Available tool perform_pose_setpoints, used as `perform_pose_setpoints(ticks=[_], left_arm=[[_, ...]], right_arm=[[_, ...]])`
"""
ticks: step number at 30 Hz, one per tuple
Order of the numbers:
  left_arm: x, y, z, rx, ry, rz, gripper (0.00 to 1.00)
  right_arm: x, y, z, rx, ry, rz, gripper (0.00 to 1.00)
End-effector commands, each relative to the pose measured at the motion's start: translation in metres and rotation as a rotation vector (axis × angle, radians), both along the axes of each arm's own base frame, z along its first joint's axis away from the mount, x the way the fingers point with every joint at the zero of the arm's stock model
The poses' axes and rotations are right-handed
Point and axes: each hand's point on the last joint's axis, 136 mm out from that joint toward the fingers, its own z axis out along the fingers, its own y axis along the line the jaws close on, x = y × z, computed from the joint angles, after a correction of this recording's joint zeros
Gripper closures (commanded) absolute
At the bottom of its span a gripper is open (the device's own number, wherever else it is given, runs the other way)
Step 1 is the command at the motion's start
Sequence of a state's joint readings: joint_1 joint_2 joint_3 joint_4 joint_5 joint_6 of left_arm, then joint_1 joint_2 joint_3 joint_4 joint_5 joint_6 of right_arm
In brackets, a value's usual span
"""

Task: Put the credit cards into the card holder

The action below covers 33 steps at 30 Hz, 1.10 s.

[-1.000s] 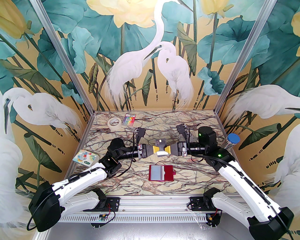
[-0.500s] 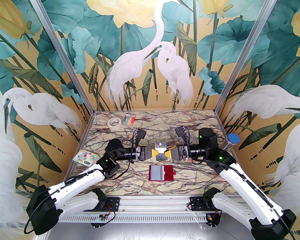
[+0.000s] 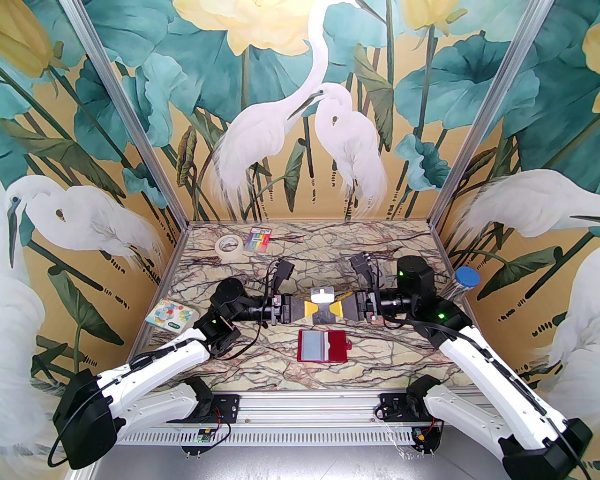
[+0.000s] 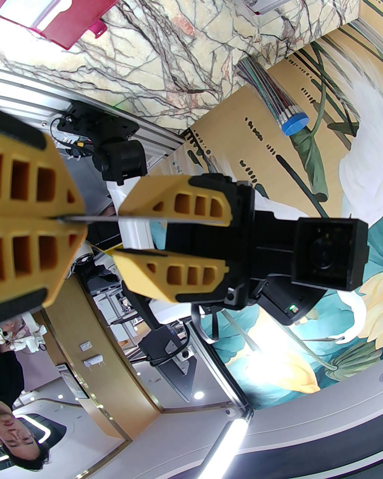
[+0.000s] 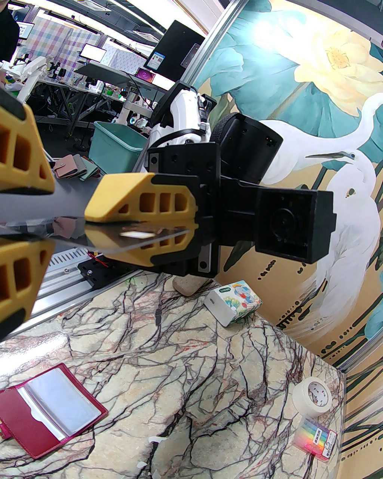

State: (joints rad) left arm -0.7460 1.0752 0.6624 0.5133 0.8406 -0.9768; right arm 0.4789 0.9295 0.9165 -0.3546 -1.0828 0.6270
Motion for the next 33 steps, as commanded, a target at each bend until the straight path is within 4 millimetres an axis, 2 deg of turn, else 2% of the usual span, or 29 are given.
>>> perform_pose_setpoints(ticks=[1,14,18,19,23,24,25,27,28,30,33], left_arm=[[-0.006,-0.004,-0.001,0.002,-0.005,-0.035,1.0],[-0.004,-0.004,-0.005,0.009,-0.002,-0.023,1.0],[-0.002,-0.005,-0.007,0.017,0.002,-0.018,1.0],[-0.002,-0.005,-0.008,0.019,0.004,-0.014,0.98],[0.005,0.0,-0.012,0.025,-0.005,0.046,0.54],[0.011,0.004,-0.017,0.04,0.002,0.09,0.42],[0.019,0.009,-0.025,0.064,0.017,0.144,0.34],[0.041,0.024,-0.05,0.151,0.075,0.268,0.29],[0.051,0.033,-0.068,0.212,0.12,0.33,0.29],[0.058,0.046,-0.095,0.274,0.18,0.371,0.33],[0.052,0.051,-0.128,0.353,0.223,0.358,0.36]], right_arm=[[-0.005,0.001,0.003,0.014,-0.023,0.032,0.81],[-0.008,0.0,0.0,0.001,-0.018,0.039,0.9],[-0.007,0.001,-0.001,-0.004,-0.019,0.036,0.98],[-0.007,0.0,-0.002,-0.007,-0.021,0.034,1.0],[-0.001,0.0,-0.01,-0.041,-0.006,0.002,1.0],[0.003,-0.001,-0.018,-0.064,0.008,-0.015,1.0],[0.007,-0.001,-0.027,-0.09,0.028,-0.034,1.0],[0.015,-0.003,-0.049,-0.144,0.091,-0.068,1.0],[0.02,-0.005,-0.06,-0.167,0.124,-0.09,1.0],[0.028,-0.01,-0.084,-0.221,0.19,-0.144,1.0],[0.035,-0.019,-0.127,-0.339,0.292,-0.219,1.0]])
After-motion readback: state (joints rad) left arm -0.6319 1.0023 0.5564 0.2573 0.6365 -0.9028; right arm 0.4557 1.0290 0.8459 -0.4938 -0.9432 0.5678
